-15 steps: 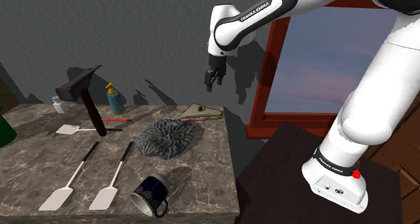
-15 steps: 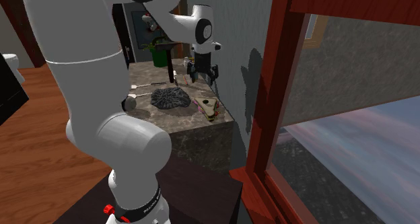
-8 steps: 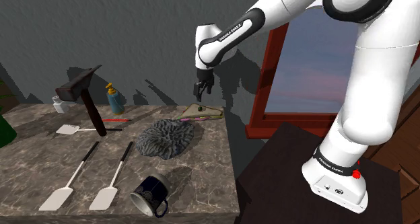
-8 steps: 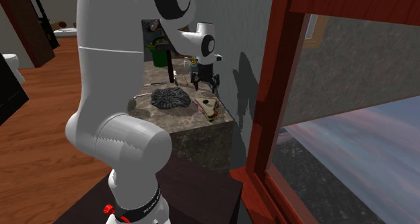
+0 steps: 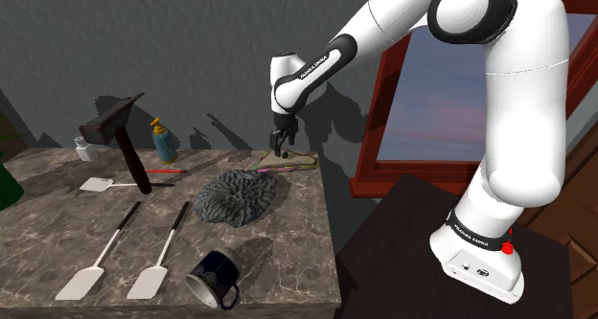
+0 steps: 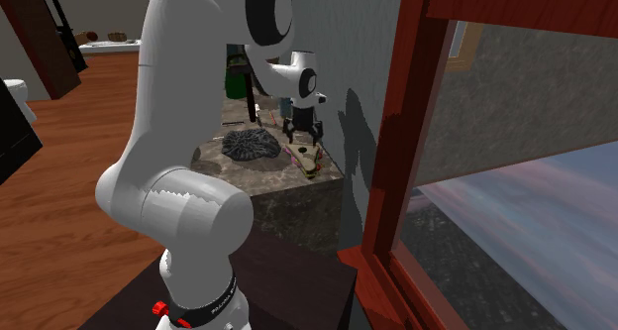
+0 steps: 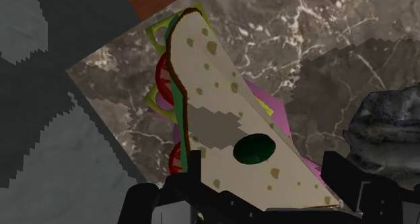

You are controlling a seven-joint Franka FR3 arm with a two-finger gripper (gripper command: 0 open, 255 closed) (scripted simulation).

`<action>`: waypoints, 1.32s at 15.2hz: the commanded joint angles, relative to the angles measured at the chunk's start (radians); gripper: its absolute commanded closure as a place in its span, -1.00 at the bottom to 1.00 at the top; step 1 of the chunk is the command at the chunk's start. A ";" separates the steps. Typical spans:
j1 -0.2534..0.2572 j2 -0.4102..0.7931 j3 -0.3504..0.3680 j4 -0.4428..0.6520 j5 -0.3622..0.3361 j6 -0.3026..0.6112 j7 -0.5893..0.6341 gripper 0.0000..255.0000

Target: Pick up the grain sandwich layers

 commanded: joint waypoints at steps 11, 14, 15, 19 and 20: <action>0.001 0.022 -0.001 -0.004 -0.003 0.026 0.002 1.00; 0.001 0.013 -0.001 -0.002 -0.002 0.015 0.001 1.00; 0.000 0.004 0.000 0.000 -0.001 0.005 0.000 1.00; -0.001 -0.031 0.002 0.008 0.003 -0.038 -0.001 1.00; -0.002 -0.039 0.002 0.010 0.004 -0.049 -0.002 1.00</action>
